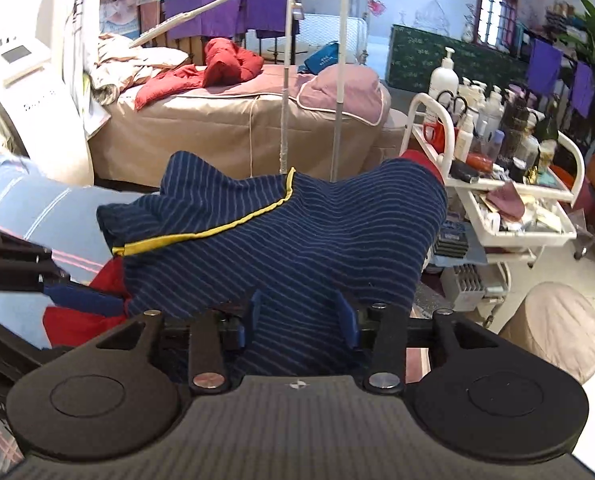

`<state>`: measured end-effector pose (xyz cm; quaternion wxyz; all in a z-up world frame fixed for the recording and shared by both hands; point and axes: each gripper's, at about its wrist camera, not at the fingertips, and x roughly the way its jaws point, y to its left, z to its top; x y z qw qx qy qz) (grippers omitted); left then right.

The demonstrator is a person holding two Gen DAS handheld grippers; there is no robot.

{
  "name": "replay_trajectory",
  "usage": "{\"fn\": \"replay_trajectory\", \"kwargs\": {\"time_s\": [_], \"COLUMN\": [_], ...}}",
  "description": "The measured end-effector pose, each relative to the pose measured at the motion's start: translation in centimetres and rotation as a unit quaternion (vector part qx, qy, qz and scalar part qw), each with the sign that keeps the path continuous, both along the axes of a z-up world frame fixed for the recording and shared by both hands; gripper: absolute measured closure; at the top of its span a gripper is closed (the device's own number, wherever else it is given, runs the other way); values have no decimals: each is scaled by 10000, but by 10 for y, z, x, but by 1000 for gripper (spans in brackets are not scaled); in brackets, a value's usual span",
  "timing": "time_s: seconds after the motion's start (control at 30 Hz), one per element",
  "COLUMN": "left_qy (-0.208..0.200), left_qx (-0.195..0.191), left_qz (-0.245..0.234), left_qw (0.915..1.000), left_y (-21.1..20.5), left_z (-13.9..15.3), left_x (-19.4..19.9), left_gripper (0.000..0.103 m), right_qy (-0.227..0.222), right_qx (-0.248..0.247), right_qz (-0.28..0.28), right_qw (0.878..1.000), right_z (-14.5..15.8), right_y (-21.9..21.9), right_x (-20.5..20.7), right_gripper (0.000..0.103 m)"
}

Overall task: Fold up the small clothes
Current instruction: 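Lower the folded romper onto the clothes pile and open both grippers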

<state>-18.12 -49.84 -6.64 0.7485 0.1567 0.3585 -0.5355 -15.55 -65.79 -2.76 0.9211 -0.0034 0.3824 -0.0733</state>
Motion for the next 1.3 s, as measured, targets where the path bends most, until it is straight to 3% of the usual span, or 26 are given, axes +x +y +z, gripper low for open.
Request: {"fn": "replay_trajectory", "kwargs": {"time_s": [0.13, 0.23, 0.3, 0.4, 0.47, 0.63, 0.77, 0.87, 1.03, 1.3], "left_qy": [0, -76, -268, -686, -760, -649, -454, -714, -1209, -938], "left_qx": [5, 32, -6, -210, -219, 311, 378, 513, 849, 978], "left_qz": [-17, 14, 120, 336, 397, 780, 1019, 1138, 961, 711], "left_qw": [10000, 10000, 9996, 9969, 9961, 9943, 9930, 9896, 9844, 9882], "left_y": [2, 6, 13, 25, 32, 47, 66, 71, 68, 67], "left_z": [7, 18, 29, 48, 59, 82, 96, 101, 103, 111], "left_x": [-1, -2, -6, -10, -10, -1, 7, 6, -9, -29], "left_gripper": [53, 44, 19, 2, 0, 0, 0, 0, 0, 0], "right_qy": [-22, -162, -360, -477, -370, 27, 157, 326, 574, 739], "right_qx": [-4, 12, 5, -115, -32, -120, 50, 163, 96, 152], "right_qz": [-56, -128, -185, -391, -626, -1197, -1451, -1450, -1375, -1578], "right_qw": [10000, 9998, 9992, 9980, 9974, 9927, 9893, 9888, 9888, 9846], "right_z": [0, 9, 17, 30, 38, 64, 80, 86, 86, 87], "right_y": [3, 8, 11, 22, 27, 41, 46, 51, 64, 61], "right_x": [-2, -4, -7, -13, -15, -19, -25, -28, -32, -48], "right_gripper": [29, 21, 0, 0, 0, 0, 0, 0, 0, 0]}}
